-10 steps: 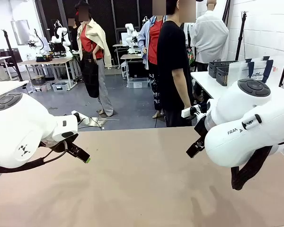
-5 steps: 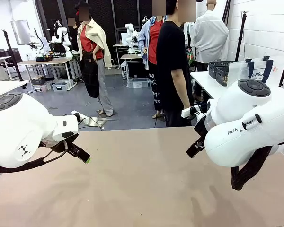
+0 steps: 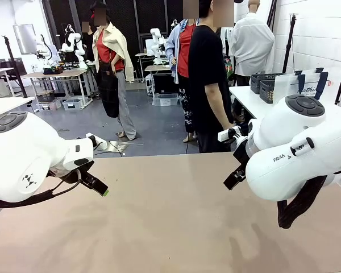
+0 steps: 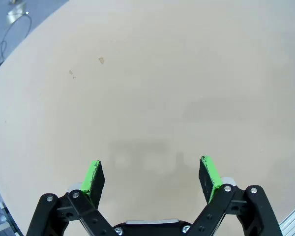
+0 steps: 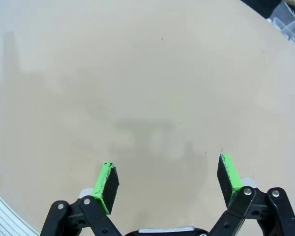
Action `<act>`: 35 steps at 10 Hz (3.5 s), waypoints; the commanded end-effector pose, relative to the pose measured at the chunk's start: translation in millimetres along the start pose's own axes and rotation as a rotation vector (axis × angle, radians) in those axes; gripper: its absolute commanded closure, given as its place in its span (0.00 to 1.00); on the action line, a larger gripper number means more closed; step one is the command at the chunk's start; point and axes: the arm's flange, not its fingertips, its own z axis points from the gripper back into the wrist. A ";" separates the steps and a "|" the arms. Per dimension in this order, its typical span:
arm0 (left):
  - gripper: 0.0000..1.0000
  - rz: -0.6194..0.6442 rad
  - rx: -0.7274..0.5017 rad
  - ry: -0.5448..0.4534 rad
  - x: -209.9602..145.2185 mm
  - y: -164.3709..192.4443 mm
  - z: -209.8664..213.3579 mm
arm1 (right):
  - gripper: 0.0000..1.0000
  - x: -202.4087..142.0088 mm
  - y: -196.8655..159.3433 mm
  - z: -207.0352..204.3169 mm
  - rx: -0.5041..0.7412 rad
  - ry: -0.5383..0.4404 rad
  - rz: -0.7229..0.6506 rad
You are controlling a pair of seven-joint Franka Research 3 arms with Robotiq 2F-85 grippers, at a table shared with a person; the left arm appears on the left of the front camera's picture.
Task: Transfer purchased items from the store into the shopping bag.
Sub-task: Open the Reusable shopping bag in the center of the table.
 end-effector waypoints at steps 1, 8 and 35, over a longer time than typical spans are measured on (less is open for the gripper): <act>0.00 0.002 0.000 0.000 -0.2 0.7 0.0 | 0.00 0.0 -0.1 0.0 0.000 0.000 0.000; 0.00 0.002 0.000 0.000 -0.2 0.7 0.0 | 0.00 0.0 -0.1 0.0 0.000 0.000 0.000; 0.00 0.002 0.000 0.000 -0.2 0.7 0.0 | 0.00 0.0 -0.1 0.0 0.000 0.000 0.000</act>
